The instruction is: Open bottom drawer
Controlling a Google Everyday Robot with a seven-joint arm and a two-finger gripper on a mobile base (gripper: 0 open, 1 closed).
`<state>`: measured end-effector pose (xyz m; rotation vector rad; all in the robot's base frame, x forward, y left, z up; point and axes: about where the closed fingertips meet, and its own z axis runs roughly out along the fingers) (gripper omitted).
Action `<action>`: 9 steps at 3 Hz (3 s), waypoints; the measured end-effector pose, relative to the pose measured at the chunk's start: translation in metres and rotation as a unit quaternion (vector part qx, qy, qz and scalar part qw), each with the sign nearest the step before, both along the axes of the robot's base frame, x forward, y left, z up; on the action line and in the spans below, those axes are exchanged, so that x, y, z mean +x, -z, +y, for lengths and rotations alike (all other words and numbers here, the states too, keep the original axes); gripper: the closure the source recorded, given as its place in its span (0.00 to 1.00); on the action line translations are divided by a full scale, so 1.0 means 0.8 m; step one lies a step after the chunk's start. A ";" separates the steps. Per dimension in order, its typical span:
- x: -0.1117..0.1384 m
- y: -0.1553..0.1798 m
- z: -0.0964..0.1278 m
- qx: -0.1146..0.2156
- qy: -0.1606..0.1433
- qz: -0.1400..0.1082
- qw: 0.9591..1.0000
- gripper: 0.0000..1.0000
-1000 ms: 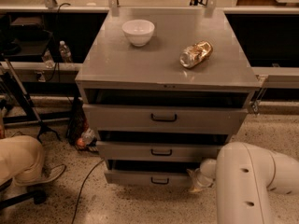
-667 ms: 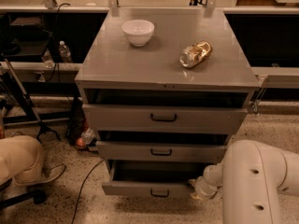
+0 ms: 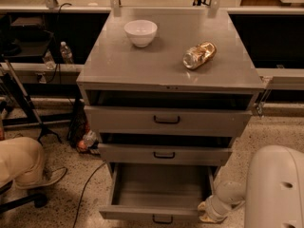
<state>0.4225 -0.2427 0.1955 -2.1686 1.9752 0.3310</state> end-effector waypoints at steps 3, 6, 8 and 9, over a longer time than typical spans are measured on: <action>-0.047 0.004 -0.001 0.028 0.003 0.041 0.999 0.79; -0.055 -0.024 -0.011 0.018 0.009 0.030 0.999 0.02; -0.026 -0.100 -0.043 -0.010 0.018 -0.030 0.999 0.00; 0.001 -0.134 -0.060 0.007 0.029 -0.055 0.998 0.00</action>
Offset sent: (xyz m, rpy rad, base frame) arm -0.0453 -0.0044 -0.0005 0.0769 0.1011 -0.0087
